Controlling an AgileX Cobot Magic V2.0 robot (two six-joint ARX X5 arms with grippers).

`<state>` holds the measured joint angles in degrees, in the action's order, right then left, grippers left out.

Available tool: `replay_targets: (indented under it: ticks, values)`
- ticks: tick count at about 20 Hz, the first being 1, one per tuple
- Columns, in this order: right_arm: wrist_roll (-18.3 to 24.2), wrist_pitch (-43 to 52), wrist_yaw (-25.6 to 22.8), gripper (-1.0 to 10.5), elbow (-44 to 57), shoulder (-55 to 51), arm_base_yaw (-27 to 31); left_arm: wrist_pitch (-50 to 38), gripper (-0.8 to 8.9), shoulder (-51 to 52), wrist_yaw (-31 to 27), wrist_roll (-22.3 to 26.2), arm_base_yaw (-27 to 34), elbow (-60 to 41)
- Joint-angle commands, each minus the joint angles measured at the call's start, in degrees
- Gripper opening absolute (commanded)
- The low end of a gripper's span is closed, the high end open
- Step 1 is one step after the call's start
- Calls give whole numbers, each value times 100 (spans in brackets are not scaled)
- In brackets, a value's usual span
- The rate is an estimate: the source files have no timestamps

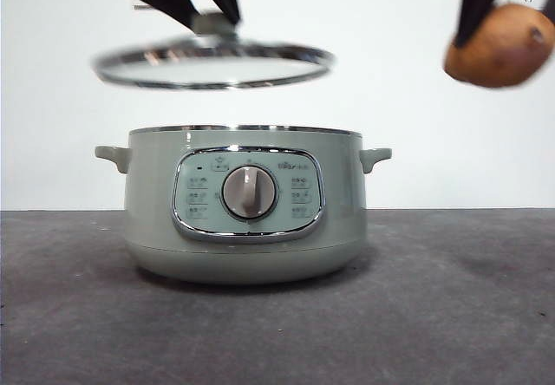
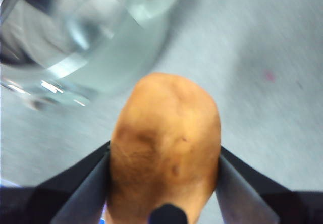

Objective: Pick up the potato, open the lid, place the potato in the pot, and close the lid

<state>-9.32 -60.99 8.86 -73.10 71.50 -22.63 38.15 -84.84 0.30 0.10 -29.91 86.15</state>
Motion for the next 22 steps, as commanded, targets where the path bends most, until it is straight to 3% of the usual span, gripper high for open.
replay_targets:
  ticks: [1, 7, 14, 22]
  values:
    - [-109, -85, 33, -8, -551, 407, -173, -4, -9, 170, -55, 295, 306, 74]
    - [-118, -210, 4, -8, -2135, 1993, -935, 452, -9, 313, -31, 494, 1279, 74]
    - [-269, 81, -553, -8, -3523, 3969, -1639, 391, -9, 313, -9, 492, 2332, 72]
    - [-398, 719, -616, -8, -3928, 5169, -1794, 358, -9, 310, 15, 483, 2715, 61]
